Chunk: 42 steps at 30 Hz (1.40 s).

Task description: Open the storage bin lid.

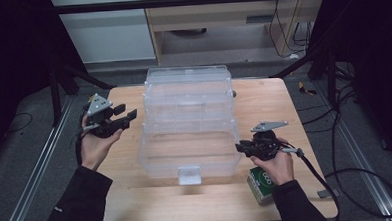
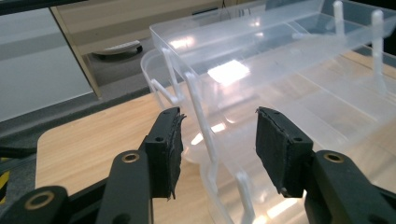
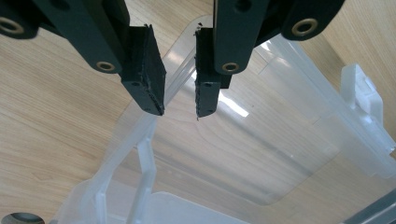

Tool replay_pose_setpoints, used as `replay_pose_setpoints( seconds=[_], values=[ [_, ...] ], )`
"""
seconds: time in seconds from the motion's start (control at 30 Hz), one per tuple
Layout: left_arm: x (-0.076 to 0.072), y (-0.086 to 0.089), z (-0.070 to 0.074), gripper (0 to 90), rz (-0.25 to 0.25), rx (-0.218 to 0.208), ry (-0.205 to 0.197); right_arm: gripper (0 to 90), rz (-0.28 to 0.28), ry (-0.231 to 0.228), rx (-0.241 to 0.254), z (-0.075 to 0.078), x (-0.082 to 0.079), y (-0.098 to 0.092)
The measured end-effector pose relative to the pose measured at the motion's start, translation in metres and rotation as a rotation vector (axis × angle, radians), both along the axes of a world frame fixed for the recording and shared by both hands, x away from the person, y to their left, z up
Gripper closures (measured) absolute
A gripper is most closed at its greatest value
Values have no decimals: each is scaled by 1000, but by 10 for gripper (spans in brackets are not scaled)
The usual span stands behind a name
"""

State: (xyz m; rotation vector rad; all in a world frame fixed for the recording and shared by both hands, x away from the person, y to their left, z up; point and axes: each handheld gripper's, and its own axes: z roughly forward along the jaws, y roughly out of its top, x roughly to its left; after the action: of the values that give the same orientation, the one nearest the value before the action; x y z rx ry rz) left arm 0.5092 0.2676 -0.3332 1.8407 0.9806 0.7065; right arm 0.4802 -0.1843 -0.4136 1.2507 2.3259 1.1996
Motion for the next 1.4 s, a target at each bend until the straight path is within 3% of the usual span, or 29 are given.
replay_pose_setpoints(
  seconds=[0.1,0.3,0.33,0.4,0.63,0.73,0.83,0.97,1.13,1.23,1.27,1.4],
  values=[
    [-10,1,-9,513,-23,26,-2,727,-2,1,0,0,0,0],
    [-24,-2,-38,561,-39,5,80,723,-7,7,3,0,0,1],
    [-24,-4,-41,571,-44,27,97,722,-8,7,4,0,0,1],
    [-24,-7,-44,575,-32,68,92,721,-9,2,1,0,0,1],
    [-23,-16,-62,591,-53,119,133,671,-11,11,-6,-2,0,2],
    [-22,-19,-68,607,-50,169,136,669,-13,5,-14,-2,1,3],
    [-17,-17,-73,613,-89,186,129,669,-14,5,-14,-2,0,3],
    [-20,-15,-79,619,-25,174,192,670,-15,5,-13,-3,0,3],
    [-20,-15,-82,646,-50,142,221,672,-17,2,-15,-3,0,3],
    [-18,-16,-85,640,-91,159,188,674,-14,-2,-18,-3,0,3],
    [-21,-16,-85,638,-70,151,207,675,-15,-1,-18,-3,0,3],
    [-22,-13,-86,648,-68,113,216,680,-13,6,-16,-2,-1,3]
  ],
)
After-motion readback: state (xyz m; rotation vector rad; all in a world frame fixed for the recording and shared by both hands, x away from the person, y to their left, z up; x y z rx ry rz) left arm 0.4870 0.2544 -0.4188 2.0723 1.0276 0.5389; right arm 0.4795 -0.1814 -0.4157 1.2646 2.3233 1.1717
